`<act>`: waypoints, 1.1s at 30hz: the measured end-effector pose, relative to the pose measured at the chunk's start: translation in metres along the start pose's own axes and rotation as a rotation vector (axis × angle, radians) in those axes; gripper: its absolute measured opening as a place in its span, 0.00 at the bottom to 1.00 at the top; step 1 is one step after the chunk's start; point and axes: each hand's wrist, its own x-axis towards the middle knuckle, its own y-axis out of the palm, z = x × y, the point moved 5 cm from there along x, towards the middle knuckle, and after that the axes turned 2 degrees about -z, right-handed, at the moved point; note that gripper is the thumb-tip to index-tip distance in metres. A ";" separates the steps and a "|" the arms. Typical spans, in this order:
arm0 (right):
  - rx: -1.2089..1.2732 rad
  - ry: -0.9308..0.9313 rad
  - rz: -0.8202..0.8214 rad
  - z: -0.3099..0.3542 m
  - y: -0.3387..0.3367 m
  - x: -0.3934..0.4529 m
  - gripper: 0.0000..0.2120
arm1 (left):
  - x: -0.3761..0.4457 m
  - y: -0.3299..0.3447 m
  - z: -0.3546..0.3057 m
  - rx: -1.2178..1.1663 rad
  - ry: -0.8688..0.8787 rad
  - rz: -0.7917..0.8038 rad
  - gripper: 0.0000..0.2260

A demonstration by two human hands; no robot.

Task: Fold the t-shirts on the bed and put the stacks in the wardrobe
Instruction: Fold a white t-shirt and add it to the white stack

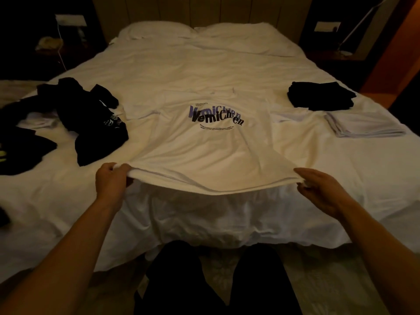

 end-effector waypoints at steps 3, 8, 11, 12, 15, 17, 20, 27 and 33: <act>-0.006 0.148 0.110 0.005 0.002 -0.001 0.14 | 0.005 -0.001 -0.004 -0.111 -0.068 0.024 0.13; -0.383 0.061 -0.005 0.019 -0.003 0.003 0.09 | 0.006 -0.003 -0.009 -0.071 -0.051 -0.051 0.06; -0.363 0.001 -0.157 0.014 -0.013 0.010 0.09 | 0.002 -0.008 -0.012 0.047 0.010 -0.101 0.05; -0.367 -0.003 -0.182 0.011 -0.013 0.011 0.10 | 0.004 -0.013 -0.012 0.078 0.014 -0.118 0.04; -0.313 -0.016 -0.277 0.002 -0.017 0.013 0.10 | 0.016 -0.022 -0.006 0.171 0.034 -0.151 0.03; -0.235 -0.048 -0.356 0.001 -0.019 0.010 0.11 | 0.008 -0.021 -0.013 0.197 0.047 -0.145 0.02; -0.044 -0.142 -0.356 -0.001 -0.015 -0.004 0.09 | 0.001 -0.019 -0.006 0.109 0.030 -0.102 0.09; -0.084 0.074 -0.251 -0.051 -0.020 -0.019 0.10 | -0.020 -0.031 0.052 0.037 0.007 0.146 0.20; 0.110 0.036 -0.282 -0.038 -0.019 -0.019 0.11 | -0.022 -0.022 0.026 -0.394 -0.135 0.203 0.15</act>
